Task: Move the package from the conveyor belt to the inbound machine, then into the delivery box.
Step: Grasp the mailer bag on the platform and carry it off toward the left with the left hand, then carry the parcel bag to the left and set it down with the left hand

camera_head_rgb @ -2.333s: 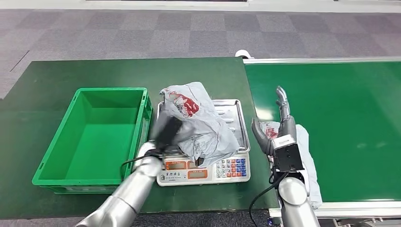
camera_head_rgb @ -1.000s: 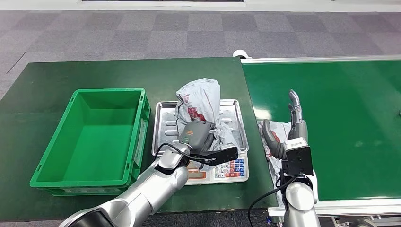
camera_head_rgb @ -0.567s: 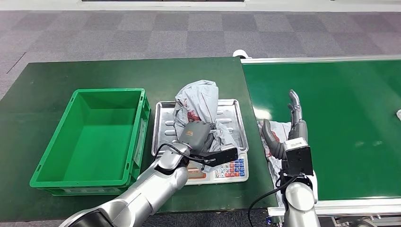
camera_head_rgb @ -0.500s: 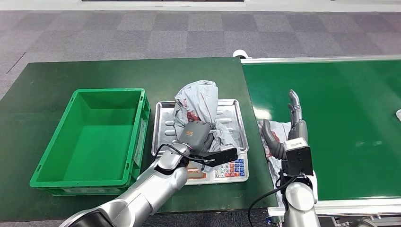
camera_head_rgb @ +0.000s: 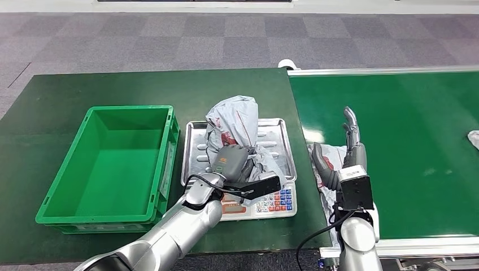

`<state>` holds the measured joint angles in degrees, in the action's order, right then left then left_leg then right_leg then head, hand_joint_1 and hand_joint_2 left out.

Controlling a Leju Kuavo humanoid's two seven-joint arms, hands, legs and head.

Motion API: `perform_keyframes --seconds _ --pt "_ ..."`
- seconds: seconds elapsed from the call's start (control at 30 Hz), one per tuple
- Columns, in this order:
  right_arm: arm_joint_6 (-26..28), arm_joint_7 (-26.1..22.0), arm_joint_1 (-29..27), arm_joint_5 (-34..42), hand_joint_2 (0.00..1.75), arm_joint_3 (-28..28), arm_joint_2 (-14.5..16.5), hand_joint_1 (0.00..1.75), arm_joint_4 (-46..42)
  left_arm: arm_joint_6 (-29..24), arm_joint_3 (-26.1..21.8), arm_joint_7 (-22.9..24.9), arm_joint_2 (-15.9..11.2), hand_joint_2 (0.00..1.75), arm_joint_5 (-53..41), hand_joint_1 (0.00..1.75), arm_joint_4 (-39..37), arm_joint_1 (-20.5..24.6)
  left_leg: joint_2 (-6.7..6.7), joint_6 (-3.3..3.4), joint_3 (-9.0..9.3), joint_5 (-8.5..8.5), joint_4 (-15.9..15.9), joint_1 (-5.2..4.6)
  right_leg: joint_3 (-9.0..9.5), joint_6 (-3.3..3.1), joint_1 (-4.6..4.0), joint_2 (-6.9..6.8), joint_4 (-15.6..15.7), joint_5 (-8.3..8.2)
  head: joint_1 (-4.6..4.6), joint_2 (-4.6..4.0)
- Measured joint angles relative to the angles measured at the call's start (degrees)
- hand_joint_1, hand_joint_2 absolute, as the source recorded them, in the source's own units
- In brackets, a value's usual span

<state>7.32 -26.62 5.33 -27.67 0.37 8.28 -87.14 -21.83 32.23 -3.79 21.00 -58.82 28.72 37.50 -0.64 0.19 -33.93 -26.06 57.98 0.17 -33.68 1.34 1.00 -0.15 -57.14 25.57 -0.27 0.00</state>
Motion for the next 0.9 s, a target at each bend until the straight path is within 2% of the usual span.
perform_keyframes --seconds 0.27,0.33,0.37,0.43,0.47,0.5,0.53,0.7,0.8,0.9 --pt "-0.01 -0.06 0.01 0.03 1.75 0.00 0.01 0.00 0.01 -0.47 -0.11 -0.50 0.02 1.75 -0.24 1.75 0.12 -0.21 0.00 0.00 -0.01 0.00 0.00 0.00 0.00 0.00 0.00 0.00 0.00 0.00 0.01 0.00" --pt "0.15 -0.46 0.09 0.34 1.75 0.00 0.03 0.00 0.08 -4.30 -1.31 -4.99 -0.02 1.75 -2.04 1.75 3.11 -2.31 0.02 0.00 -0.03 0.00 0.00 -0.01 -0.02 0.00 0.01 0.03 -0.02 0.00 -0.01 0.00" --pt "0.42 -0.80 0.17 0.60 1.75 0.00 0.04 0.00 0.21 -7.95 -2.89 -10.04 -0.10 1.75 -3.07 1.75 6.97 -4.42 0.05 -0.01 -0.08 0.00 0.00 0.00 -0.08 0.00 0.00 0.07 -0.04 0.00 -0.02 0.00" --pt "1.35 -1.32 0.47 1.23 1.75 0.00 0.05 0.00 0.68 -15.17 -8.91 -23.77 -0.20 1.75 -3.53 1.75 17.56 -8.27 0.11 -0.03 -0.23 0.01 0.00 0.01 -0.28 -0.01 -0.01 0.13 -0.06 -0.01 -0.03 0.00" --pt "1.86 -1.48 0.59 1.51 1.75 0.00 0.04 0.00 0.95 -17.08 -12.55 -29.60 -0.15 1.75 -2.71 1.75 22.17 -9.08 0.15 -0.04 -0.26 0.00 -0.01 0.01 -0.33 -0.01 -0.01 0.16 -0.06 -0.01 -0.02 0.00" --pt "2.32 -1.65 0.66 1.84 1.75 0.00 0.04 0.00 1.19 -18.01 -16.39 -33.54 -0.11 1.75 -1.71 1.75 26.06 -9.44 0.21 -0.07 -0.24 -0.02 -0.02 0.01 -0.34 -0.02 -0.01 0.21 -0.07 -0.01 -0.02 0.00" --pt "2.72 -1.87 0.63 2.14 1.75 0.00 0.01 0.00 1.35 -18.31 -19.98 -35.34 -0.10 1.75 -0.73 1.75 29.33 -9.81 0.28 -0.09 -0.18 -0.05 -0.04 0.01 -0.31 -0.03 -0.01 0.28 -0.08 0.00 -0.03 0.00" --pt "3.86 -2.88 -0.49 3.31 1.75 -0.02 -0.45 0.00 1.51 -18.43 -36.24 -36.05 -0.53 1.75 3.51 1.75 41.73 -12.81 0.39 -0.21 -0.12 -0.04 -0.06 0.07 -0.35 -0.12 -0.07 0.39 -0.19 0.06 -0.04 0.00" --pt "4.00 -3.27 -0.73 3.97 1.75 -0.02 -0.86 0.00 1.58 -18.43 -43.13 -36.15 -1.25 1.75 9.71 1.75 49.37 -14.87 0.43 -0.25 -0.15 -0.03 -0.07 0.08 -0.42 -0.18 -0.07 0.44 -0.26 0.09 -0.04 0.00" --pt "3.86 -3.87 -0.68 4.79 1.75 -0.02 -1.51 0.00 2.20 -18.43 -47.10 -36.21 -2.62 1.75 16.23 1.75 58.15 -17.29 0.39 -0.27 -0.17 -0.05 -0.07 0.08 -0.46 -0.23 -0.07 0.39 -0.26 0.13 -0.04 0.00"
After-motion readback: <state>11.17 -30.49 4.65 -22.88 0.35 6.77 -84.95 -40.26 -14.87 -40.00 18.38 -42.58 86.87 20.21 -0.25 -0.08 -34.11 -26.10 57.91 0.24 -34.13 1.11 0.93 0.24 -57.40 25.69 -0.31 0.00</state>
